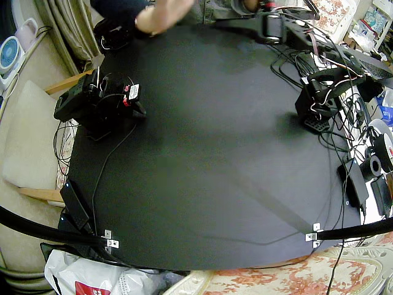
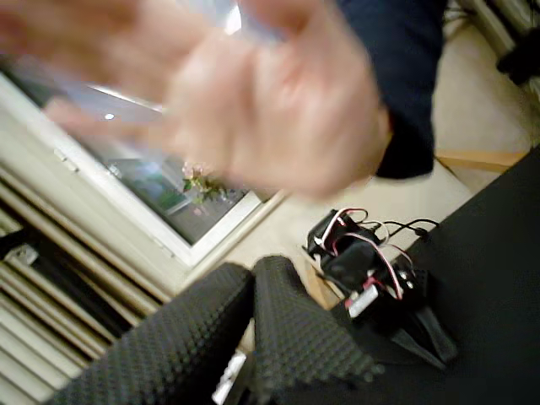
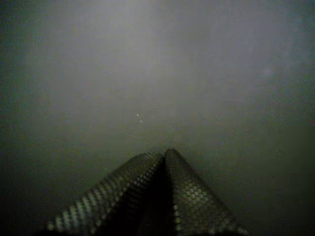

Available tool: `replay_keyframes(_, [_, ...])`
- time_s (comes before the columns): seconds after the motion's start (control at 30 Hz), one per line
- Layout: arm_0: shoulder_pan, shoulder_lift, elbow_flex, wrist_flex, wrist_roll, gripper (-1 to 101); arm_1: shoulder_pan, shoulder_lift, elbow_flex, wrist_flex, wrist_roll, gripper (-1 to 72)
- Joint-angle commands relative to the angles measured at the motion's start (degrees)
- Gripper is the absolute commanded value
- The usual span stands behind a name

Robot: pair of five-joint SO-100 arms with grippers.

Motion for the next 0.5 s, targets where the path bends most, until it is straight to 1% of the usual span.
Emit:
replay_keyframes(0.0, [1.32,17.23,0.62,15.73,-1.49,0,-0.35,0.53,-0.53,0.35,0.62,-0.3])
replay_keyframes(0.1, [3.60,27.33,0.18,31.55,-7.21,0,-0.35,0.53,-0.53,0.35,0.62,-0.3])
replay_keyframes(0.2, [5.54,30.59,-2.72,48.34,-17.31,0,-0.35,0.53,-0.53,0.35,0.62,-0.3])
replay_keyframes(0.27, [7.56,31.90,-3.69,63.19,-27.51,0,-0.35,0.53,-0.53,0.35,0.62,-0.3])
replay_keyframes(0.33, [9.40,32.96,1.76,69.52,-32.17,0,-0.35,0.53,-0.53,0.35,0.88,-0.3])
replay_keyframes(0.47, [11.95,40.96,22.94,76.38,-39.38,0,-0.18,0.53,-0.53,0.35,1.14,-0.3])
